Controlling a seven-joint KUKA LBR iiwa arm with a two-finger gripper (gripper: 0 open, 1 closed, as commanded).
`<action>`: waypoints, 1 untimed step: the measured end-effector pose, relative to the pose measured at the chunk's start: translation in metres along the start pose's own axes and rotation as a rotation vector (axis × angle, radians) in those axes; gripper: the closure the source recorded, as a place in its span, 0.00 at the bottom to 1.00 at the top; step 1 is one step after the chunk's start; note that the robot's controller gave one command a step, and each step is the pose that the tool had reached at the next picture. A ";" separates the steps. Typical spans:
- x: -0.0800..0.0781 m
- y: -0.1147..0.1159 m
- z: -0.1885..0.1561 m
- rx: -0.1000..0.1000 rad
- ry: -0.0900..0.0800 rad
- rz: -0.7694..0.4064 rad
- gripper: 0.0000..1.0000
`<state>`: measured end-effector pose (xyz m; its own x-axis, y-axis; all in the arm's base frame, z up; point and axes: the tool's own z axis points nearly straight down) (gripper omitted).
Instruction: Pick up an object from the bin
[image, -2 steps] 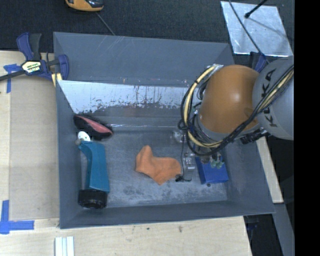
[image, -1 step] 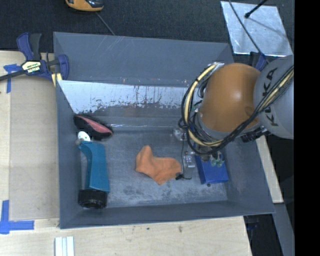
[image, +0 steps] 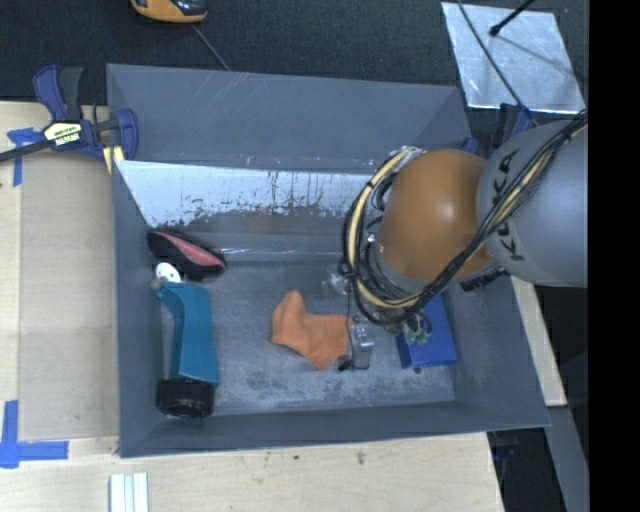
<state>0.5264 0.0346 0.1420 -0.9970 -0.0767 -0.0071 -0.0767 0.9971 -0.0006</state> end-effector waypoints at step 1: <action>0.007 0.010 0.039 -0.001 0.005 -0.181 0.00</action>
Offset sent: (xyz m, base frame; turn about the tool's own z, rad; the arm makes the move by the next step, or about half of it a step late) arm 0.0047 0.0121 -0.0651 0.0142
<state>0.5194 0.0438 0.1032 -0.9670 -0.2549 -0.0020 -0.2549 0.9670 -0.0003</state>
